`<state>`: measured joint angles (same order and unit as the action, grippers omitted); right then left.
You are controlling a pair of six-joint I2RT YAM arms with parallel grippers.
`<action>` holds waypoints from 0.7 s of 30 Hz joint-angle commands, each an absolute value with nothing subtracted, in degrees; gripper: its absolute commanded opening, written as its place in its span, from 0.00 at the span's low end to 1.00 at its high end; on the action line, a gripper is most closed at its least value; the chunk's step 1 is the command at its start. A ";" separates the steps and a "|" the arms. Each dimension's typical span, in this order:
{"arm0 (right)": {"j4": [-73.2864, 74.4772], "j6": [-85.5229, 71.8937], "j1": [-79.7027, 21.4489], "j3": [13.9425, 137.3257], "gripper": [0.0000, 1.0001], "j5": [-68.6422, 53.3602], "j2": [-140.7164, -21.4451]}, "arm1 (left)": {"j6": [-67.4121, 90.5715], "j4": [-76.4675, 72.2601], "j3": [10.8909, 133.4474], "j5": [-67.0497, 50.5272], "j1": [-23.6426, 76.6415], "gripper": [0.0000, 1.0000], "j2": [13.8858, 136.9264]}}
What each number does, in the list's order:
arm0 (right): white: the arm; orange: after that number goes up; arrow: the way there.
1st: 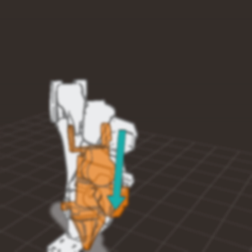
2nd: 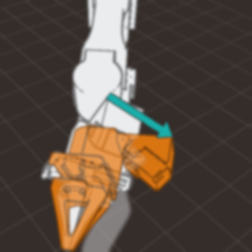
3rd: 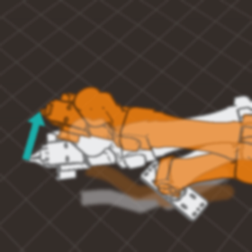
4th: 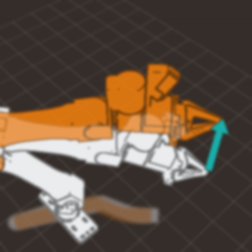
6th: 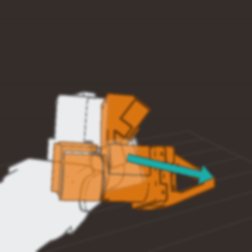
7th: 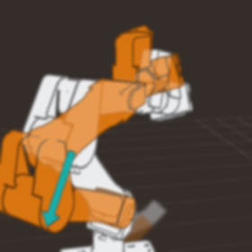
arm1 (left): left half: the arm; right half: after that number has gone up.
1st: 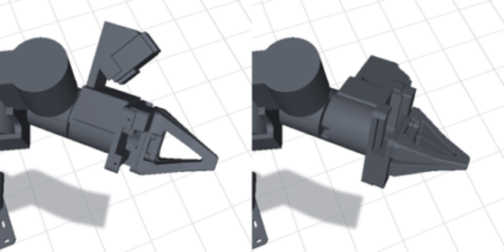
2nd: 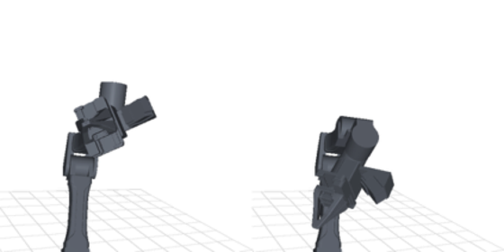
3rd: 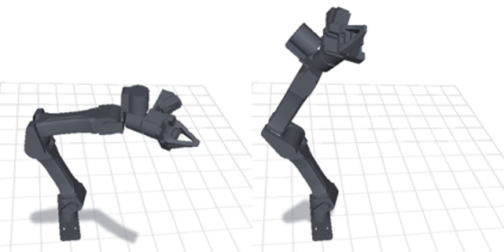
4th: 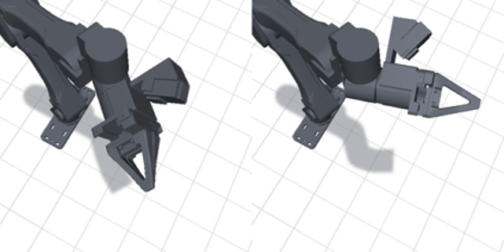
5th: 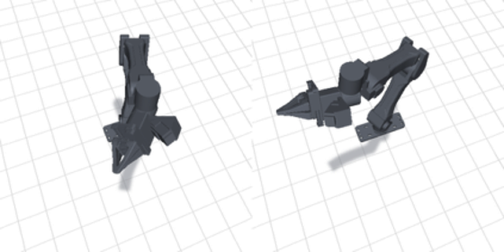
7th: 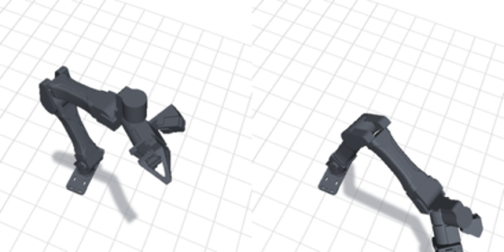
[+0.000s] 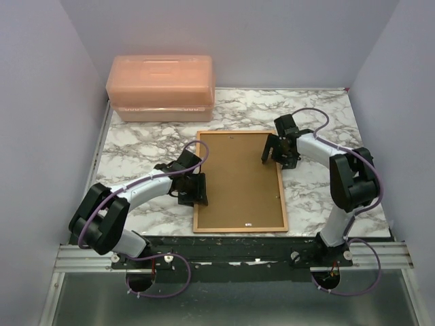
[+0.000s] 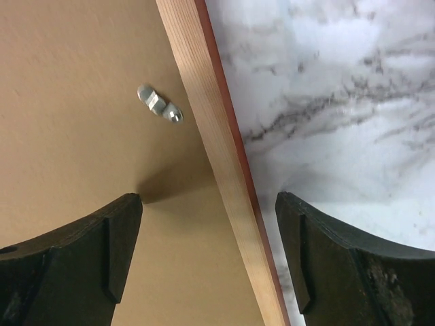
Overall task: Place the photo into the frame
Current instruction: Install the photo frame at the center of the board.
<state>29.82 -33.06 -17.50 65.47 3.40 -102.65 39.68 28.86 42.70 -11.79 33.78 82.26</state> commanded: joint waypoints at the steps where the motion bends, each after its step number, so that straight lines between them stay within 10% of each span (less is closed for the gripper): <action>1: 30.01 -30.86 -16.72 70.15 0.86 7.73 -106.45 | 39.38 30.94 43.51 -9.40 33.93 0.57 81.71; 21: 27.06 -28.22 -13.80 75.86 0.61 9.03 -115.49 | 37.88 31.03 44.12 -8.53 33.84 0.56 84.13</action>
